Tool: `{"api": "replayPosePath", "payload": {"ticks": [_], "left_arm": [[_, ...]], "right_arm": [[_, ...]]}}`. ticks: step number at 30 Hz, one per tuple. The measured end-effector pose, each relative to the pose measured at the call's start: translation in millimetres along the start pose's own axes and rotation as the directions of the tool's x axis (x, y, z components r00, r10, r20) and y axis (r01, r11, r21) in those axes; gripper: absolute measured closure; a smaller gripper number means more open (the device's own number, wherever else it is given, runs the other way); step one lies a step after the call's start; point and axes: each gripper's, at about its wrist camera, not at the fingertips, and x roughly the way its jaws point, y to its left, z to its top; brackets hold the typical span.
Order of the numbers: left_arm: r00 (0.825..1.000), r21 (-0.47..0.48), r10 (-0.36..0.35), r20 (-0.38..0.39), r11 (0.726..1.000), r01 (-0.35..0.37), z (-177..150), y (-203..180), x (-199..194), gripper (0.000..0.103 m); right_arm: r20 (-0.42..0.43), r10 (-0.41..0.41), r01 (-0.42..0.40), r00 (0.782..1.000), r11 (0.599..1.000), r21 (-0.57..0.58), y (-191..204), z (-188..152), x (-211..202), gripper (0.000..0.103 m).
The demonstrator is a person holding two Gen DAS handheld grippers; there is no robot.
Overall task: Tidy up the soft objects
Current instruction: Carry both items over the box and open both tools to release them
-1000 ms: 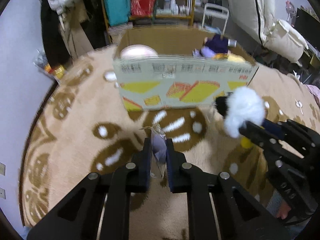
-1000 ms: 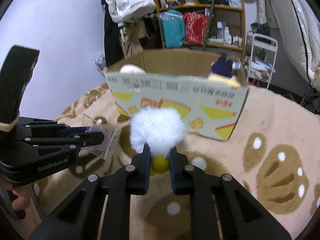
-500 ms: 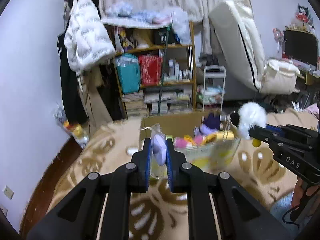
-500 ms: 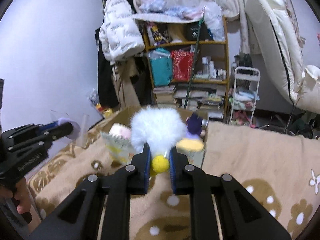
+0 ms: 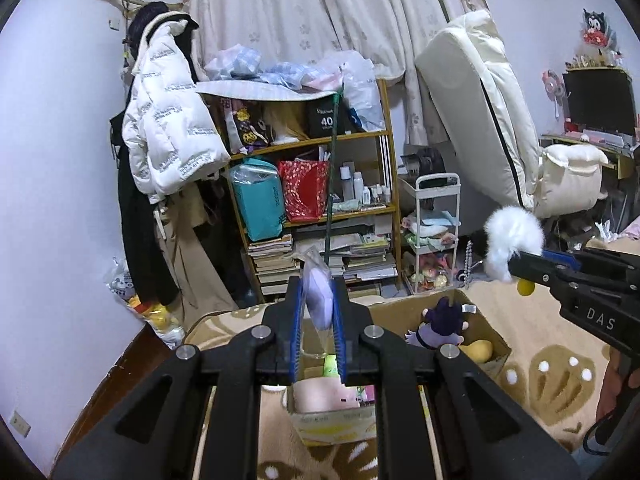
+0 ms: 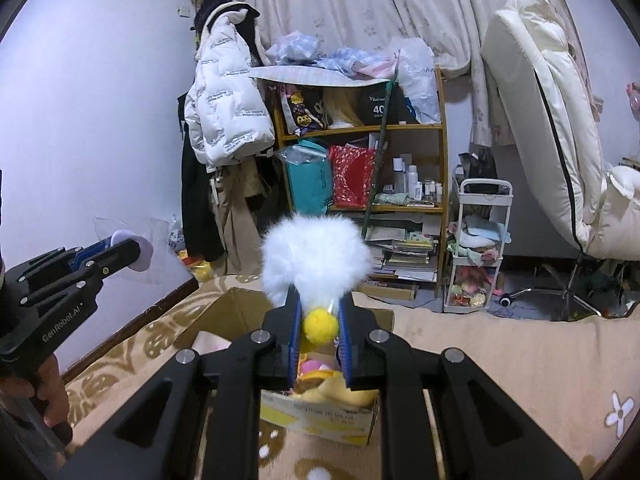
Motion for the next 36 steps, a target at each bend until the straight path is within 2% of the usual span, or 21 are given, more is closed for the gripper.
{"api": "replayPosePath", "payload": {"ticks": [3,7,11,16,23,25,27,28,30,32,36], "left_arm": [[0.999,-0.01,-0.016,-0.029,1.0,0.015,-7.4,-3.7,17.7,0.089],[0.994,-0.003,-0.024,-0.104,1.0,0.024,-22.5,-12.4,42.6,0.089],[0.99,0.003,-0.051,-0.134,0.999,0.052,-33.1,-20.6,53.0,0.088],[0.982,-0.018,-0.054,-0.183,0.999,0.052,-42.3,-21.7,67.8,0.086],[0.977,-0.011,-0.018,-0.212,1.0,0.016,-46.5,-17.6,62.3,0.068],[0.978,-0.019,-0.014,-0.207,1.0,0.011,-46.7,-15.0,55.9,0.049],[0.981,-0.032,-0.016,-0.195,0.999,0.01,-46.0,-12.0,49.4,0.043],[0.982,-0.039,-0.009,-0.19,0.999,0.001,-44.9,-9.6,44.6,0.037],[0.981,-0.045,0.005,-0.193,0.999,-0.014,-42.6,-5.7,38.2,0.028],[0.983,-0.055,0.023,-0.182,0.998,-0.034,-39.2,-0.9,25.8,0.026],[0.985,-0.075,0.048,-0.167,0.995,-0.061,-34.1,9.6,-0.2,0.02]], "right_arm": [[-0.026,0.007,-0.006,1.0,1.0,0.022,-2.7,-4.7,16.6,0.086],[-0.078,0.025,-0.021,0.997,0.998,0.051,-5.0,-17.8,37.7,0.086],[-0.126,0.038,-0.032,0.991,0.998,0.045,-3.3,-30.4,54.0,0.086],[-0.165,0.047,-0.041,0.985,0.998,0.041,1.5,-40.1,65.3,0.086],[-0.182,0.057,-0.049,0.982,0.998,0.049,-1.0,-41.8,62.7,0.085],[-0.181,0.059,-0.05,0.982,0.997,0.057,-1.8,-40.9,59.3,0.084],[-0.181,0.056,-0.046,0.982,0.997,0.06,-2.0,-39.5,54.0,0.084],[-0.179,0.054,-0.044,0.982,0.997,0.059,-0.8,-38.2,51.2,0.082],[-0.172,0.048,-0.04,0.984,0.998,0.051,0.8,-36.1,43.0,0.072],[-0.152,0.051,-0.046,0.987,0.998,0.04,2.6,-32.3,30.3,0.056],[-0.121,0.024,-0.025,0.992,1.0,-0.008,7.3,-24.6,6.1,0.042]]}}
